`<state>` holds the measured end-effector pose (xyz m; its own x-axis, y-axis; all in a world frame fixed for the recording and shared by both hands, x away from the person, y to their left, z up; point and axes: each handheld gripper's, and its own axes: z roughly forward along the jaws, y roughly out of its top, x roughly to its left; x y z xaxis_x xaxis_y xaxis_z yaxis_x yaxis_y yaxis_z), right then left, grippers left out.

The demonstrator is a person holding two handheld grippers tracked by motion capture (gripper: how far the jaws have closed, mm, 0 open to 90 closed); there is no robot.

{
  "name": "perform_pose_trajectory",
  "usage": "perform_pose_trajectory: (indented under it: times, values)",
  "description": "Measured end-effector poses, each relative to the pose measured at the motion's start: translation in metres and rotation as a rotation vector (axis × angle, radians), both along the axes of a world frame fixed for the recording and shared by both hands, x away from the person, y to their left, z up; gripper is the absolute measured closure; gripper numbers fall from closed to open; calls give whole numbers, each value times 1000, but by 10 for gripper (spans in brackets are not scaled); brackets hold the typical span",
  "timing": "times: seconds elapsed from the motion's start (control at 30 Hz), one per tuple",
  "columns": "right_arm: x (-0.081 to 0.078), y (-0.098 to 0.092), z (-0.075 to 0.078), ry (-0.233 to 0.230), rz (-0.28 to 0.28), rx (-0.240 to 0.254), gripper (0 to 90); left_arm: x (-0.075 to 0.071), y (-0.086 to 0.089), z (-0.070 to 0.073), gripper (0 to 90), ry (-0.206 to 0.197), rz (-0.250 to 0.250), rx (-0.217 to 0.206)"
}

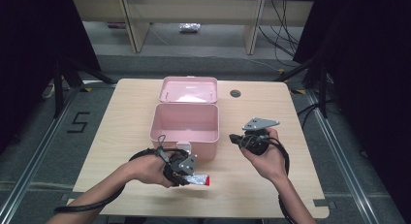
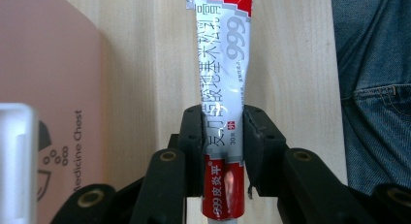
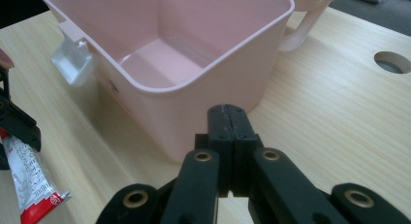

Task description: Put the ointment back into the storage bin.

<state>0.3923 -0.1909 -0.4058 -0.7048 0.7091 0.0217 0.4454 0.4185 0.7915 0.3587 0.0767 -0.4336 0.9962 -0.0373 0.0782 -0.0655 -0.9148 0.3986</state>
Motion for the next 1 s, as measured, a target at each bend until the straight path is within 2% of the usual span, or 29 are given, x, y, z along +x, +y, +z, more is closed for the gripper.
perform_pose_trajectory:
  times: [0.07,0.1,0.23,0.27,0.53,0.57,0.63,0.67,1.0]
  values:
    - [0,1,0,0,0,-1,900,0,1,1,714,2,6,-3]
    - [1,2,-1,-16,3,2,900,1,2,3,714,2,7,-4]
    - [0,3,0,-9,4,6,900,1,4,5,713,2,13,-8]
    - [-1,4,1,7,-8,13,900,1,5,7,714,1,13,-7]
    - [0,4,0,-6,12,1,900,2,10,17,714,-3,20,-15]
    - [-1,5,0,7,3,5,900,2,10,18,714,-1,23,-15]
    - [0,4,0,-7,13,-1,900,2,11,20,714,-6,18,-13]
    - [-1,4,0,4,8,5,900,2,11,21,714,-5,19,-12]
    - [-2,6,0,-3,2,8,900,0,11,27,714,-5,15,-30]
